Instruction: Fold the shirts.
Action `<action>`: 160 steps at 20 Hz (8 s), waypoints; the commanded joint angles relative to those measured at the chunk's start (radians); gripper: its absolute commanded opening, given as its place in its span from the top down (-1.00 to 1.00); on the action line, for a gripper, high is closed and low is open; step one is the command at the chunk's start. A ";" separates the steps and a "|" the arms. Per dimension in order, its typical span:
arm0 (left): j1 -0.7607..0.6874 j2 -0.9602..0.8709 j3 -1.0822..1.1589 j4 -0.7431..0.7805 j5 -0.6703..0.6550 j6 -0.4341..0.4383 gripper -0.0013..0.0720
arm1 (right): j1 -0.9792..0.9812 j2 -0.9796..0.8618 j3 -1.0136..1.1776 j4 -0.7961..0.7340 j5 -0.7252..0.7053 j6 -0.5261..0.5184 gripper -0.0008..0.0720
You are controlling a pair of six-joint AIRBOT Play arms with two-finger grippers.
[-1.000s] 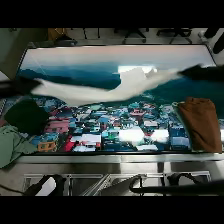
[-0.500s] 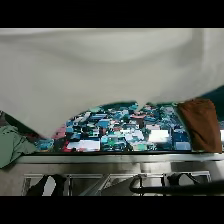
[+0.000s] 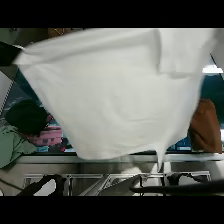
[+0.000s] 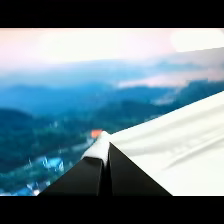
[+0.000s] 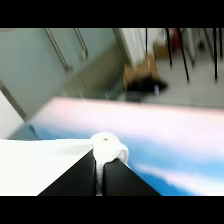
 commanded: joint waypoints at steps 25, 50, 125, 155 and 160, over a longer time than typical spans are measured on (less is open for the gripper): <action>-0.021 -0.726 0.019 0.002 0.055 0.062 0.90 | 0.115 -0.604 -0.190 -0.076 -0.222 -0.092 0.61; 0.042 -0.280 -0.850 -0.002 0.228 0.037 -0.60 | -0.087 -0.165 -0.769 -0.562 0.085 0.261 -0.06; -0.081 -0.437 -0.119 0.156 -0.173 -0.176 0.06 | 0.067 -0.578 -0.211 -0.348 0.225 0.153 0.57; -0.773 -0.898 0.340 -0.023 0.206 -0.269 0.93 | 0.074 -0.319 0.013 0.070 0.559 0.262 0.90; -0.500 -0.594 0.339 -0.027 -0.212 -0.202 0.93 | 0.191 -0.319 0.013 0.067 0.485 0.260 0.89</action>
